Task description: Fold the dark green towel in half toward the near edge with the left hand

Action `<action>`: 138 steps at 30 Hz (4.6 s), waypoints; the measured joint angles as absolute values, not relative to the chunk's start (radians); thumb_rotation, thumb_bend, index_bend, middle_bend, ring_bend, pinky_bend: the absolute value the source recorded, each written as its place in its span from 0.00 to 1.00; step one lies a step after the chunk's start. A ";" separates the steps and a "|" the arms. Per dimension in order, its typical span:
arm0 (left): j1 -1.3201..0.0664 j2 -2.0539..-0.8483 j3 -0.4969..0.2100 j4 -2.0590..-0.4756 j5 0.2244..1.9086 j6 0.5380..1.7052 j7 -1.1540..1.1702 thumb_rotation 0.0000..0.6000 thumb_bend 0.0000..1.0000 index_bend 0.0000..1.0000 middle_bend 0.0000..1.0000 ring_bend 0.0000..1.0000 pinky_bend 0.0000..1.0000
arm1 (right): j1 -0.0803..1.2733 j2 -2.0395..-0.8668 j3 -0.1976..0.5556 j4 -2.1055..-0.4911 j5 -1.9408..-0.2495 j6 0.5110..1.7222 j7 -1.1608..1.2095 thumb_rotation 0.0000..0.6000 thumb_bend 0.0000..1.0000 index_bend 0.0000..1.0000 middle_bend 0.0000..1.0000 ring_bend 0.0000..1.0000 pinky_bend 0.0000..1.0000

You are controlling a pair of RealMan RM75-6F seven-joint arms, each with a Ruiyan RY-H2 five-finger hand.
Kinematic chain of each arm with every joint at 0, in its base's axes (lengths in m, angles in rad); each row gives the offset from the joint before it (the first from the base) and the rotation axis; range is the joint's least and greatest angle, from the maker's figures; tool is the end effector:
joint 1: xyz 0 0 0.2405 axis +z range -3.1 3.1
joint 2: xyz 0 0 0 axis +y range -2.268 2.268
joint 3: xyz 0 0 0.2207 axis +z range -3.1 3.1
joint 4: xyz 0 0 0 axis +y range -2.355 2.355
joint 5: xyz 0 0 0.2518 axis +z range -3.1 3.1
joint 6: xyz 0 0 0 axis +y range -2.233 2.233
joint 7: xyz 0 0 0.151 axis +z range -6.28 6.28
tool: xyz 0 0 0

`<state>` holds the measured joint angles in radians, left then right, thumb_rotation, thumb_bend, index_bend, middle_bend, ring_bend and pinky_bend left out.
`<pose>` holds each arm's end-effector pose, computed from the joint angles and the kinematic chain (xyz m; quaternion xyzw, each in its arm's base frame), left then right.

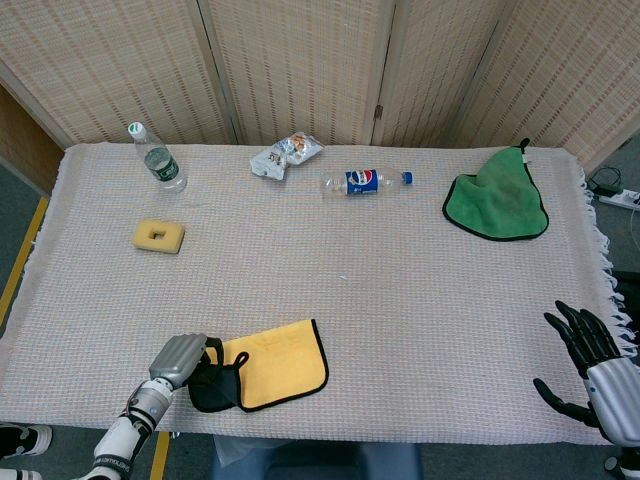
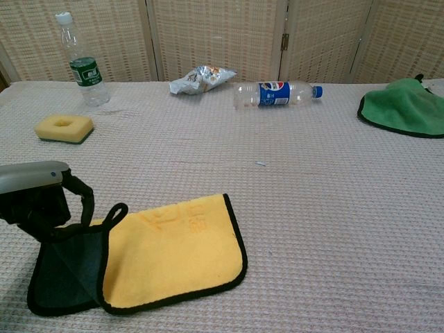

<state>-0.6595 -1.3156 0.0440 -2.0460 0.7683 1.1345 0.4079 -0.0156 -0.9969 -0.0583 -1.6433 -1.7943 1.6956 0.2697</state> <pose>-0.1416 0.2119 -0.0370 -0.6814 -0.5711 -0.2638 0.3741 -0.2747 -0.1282 0.1332 0.6052 -0.3947 0.4893 0.4884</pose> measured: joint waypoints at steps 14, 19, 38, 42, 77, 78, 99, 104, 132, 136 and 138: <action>-0.551 -1.230 0.078 -2.086 1.044 1.214 0.328 1.00 0.52 0.25 1.00 1.00 1.00 | -0.012 -1.002 -0.057 -1.646 -1.785 1.684 0.261 1.00 0.34 0.00 0.00 0.00 0.00; -0.517 -1.198 0.093 -2.083 1.097 1.210 0.296 1.00 0.52 0.25 1.00 1.00 1.00 | -0.008 -1.004 -0.055 -1.646 -1.782 1.673 0.258 1.00 0.34 0.00 0.00 0.00 0.00; -0.592 -1.306 0.039 -1.948 0.863 1.010 0.345 1.00 0.52 0.35 1.00 1.00 1.00 | -0.004 -0.998 -0.055 -1.640 -1.776 1.672 0.276 1.00 0.34 0.00 0.00 0.00 0.00; -0.595 -1.308 0.045 -1.948 0.849 1.007 0.364 1.00 0.52 0.38 1.00 1.00 1.00 | -0.005 -0.997 -0.055 -1.640 -1.776 1.676 0.277 1.00 0.34 0.00 0.00 0.00 0.00; -0.423 -1.114 0.125 -2.052 1.141 1.156 0.224 1.00 0.52 0.36 1.00 1.00 1.00 | -0.001 -1.012 -0.061 -1.650 -1.790 1.662 0.241 1.00 0.34 0.00 0.00 0.00 0.00; -0.422 -1.119 0.123 -2.046 1.147 1.145 0.209 1.00 0.52 0.35 1.00 1.00 1.00 | -0.001 -1.012 -0.061 -1.651 -1.790 1.663 0.241 1.00 0.34 0.00 0.00 0.00 0.00; -0.537 -1.299 0.048 -1.921 0.983 0.931 0.261 1.00 0.52 0.27 1.00 1.00 1.00 | -0.008 -1.000 -0.060 -1.639 -1.777 1.678 0.272 1.00 0.34 0.00 0.00 0.00 0.00; -0.539 -1.296 0.060 -1.928 0.975 0.931 0.279 1.00 0.52 0.32 1.00 1.00 1.00 | -0.007 -0.999 -0.060 -1.638 -1.777 1.676 0.275 1.00 0.34 0.00 0.00 0.00 0.00; -0.377 -1.142 0.146 -2.024 1.277 1.185 0.202 1.00 0.50 0.32 1.00 1.00 1.00 | -0.008 -1.009 -0.064 -1.643 -1.792 1.673 0.249 1.00 0.34 0.00 0.00 0.00 0.00; -0.340 -1.143 0.140 -1.963 1.407 1.272 0.145 1.00 0.42 0.24 0.64 0.66 0.85 | -0.003 -1.014 -0.061 -1.642 -1.782 1.659 0.239 1.00 0.34 0.00 0.00 0.00 0.00; -0.319 -1.153 0.138 -1.895 1.479 1.323 0.117 1.00 0.36 0.21 0.38 0.39 0.57 | 0.000 -1.020 -0.058 -1.643 -1.774 1.650 0.227 1.00 0.34 0.00 0.00 0.00 0.00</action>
